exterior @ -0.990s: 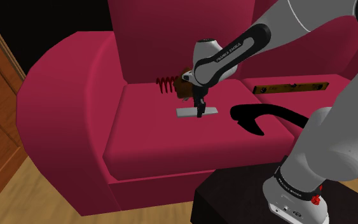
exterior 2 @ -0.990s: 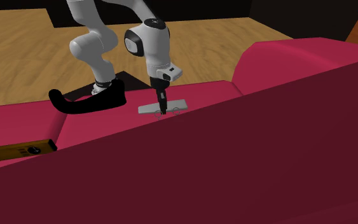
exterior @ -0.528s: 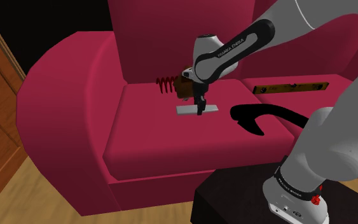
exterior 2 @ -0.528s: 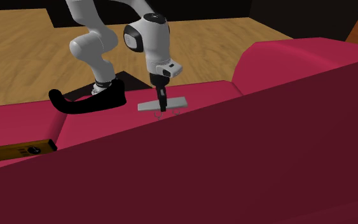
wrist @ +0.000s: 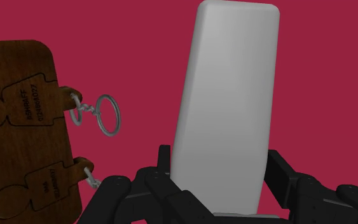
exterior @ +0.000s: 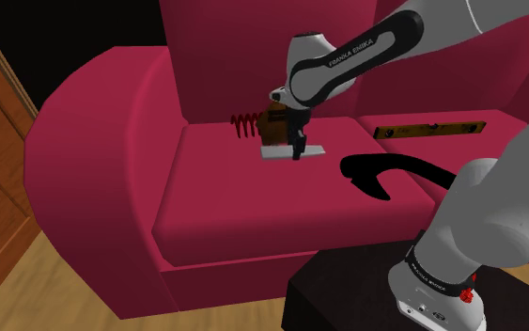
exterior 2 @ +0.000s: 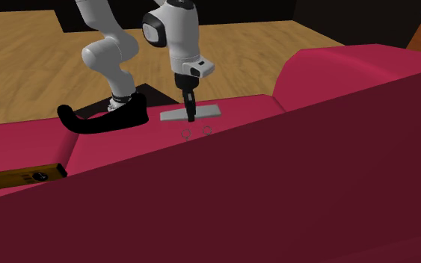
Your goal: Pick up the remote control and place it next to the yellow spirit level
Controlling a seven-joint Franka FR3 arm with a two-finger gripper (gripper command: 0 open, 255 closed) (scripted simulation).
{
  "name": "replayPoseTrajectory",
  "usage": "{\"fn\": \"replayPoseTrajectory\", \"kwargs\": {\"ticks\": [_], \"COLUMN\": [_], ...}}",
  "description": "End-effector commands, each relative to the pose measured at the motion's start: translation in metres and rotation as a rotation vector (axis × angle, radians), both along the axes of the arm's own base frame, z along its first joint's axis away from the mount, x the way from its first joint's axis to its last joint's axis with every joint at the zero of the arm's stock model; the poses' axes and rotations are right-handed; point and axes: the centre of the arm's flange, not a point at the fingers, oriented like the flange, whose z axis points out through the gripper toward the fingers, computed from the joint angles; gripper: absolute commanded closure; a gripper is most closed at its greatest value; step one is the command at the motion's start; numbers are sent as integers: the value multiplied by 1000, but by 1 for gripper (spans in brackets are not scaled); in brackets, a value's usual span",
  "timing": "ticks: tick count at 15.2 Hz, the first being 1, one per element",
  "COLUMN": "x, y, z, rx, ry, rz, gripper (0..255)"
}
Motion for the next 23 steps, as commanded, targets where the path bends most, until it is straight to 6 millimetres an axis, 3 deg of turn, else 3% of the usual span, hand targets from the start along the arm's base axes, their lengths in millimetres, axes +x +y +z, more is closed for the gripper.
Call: {"fn": "replayPoseTrajectory", "kwargs": {"ticks": [1, 11, 23], "x": [0, 0, -105], "y": [-1, -1, -119], "z": [11, 63, 64], "rx": [0, 0, 0], "ry": [0, 0, 0], "rz": [0, 0, 0], "gripper": [255, 255, 255]}}
